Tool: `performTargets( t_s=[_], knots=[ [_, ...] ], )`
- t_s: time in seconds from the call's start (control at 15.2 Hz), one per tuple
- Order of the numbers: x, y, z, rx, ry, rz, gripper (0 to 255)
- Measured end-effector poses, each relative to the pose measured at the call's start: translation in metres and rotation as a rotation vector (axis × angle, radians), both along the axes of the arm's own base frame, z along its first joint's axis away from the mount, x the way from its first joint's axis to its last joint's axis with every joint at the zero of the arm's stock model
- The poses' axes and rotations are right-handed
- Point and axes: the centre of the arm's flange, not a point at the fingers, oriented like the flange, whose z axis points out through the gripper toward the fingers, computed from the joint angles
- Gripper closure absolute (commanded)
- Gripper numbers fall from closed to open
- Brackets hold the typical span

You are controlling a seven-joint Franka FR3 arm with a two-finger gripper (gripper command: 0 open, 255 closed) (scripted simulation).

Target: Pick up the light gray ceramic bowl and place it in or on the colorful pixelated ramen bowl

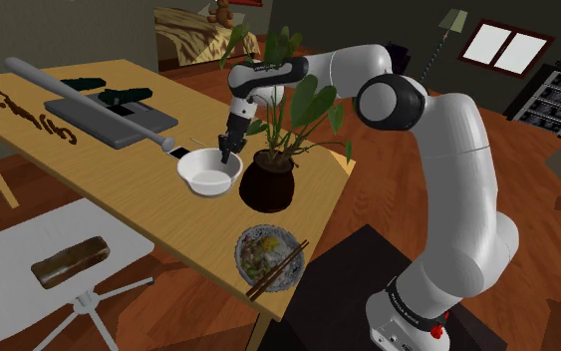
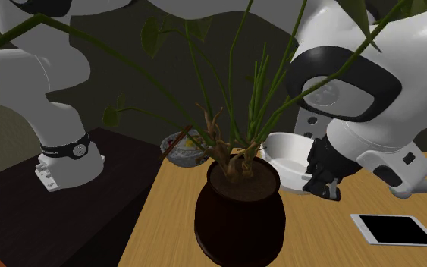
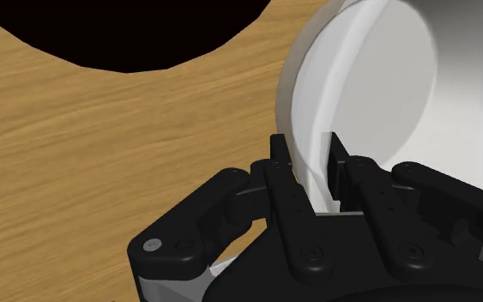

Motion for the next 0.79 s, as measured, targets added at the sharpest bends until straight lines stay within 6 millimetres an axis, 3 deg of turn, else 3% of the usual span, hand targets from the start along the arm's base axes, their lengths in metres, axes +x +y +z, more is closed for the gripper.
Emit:
performTargets(
  t_s=[0.79],
  knots=[
    [0.000,0.001,0.063,0.000,0.000,0.000,255]
  ],
)
